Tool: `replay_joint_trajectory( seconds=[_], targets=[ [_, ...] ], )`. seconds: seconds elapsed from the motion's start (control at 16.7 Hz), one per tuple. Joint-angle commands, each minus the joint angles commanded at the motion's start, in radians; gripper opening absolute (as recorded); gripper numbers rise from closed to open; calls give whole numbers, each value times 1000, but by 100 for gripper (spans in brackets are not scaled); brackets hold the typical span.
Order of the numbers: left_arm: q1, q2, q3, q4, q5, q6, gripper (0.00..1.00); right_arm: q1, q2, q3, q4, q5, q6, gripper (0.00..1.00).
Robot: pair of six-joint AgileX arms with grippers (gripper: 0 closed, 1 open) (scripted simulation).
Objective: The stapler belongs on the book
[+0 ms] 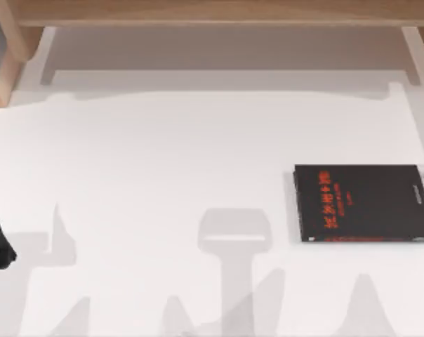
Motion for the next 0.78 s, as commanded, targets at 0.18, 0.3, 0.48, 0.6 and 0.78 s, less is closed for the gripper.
replay_joint_trajectory(
  seconds=[0.18, 0.3, 0.48, 0.6, 0.78],
  targets=[
    [0, 0, 0, 0, 0, 0, 100, -53, 383, 382, -197, -3, -48, 100],
    [0, 0, 0, 0, 0, 0, 100, -91, 648, 642, -334, -5, -81, 100],
    [0, 0, 0, 0, 0, 0, 100, -150, 1026, 1014, -535, -6, -130, 100],
    [0, 0, 0, 0, 0, 0, 100, -188, 1256, 1244, -662, -6, -161, 100],
    [0, 0, 0, 0, 0, 0, 100, -238, 1552, 1537, -832, -7, -202, 100]
  ],
)
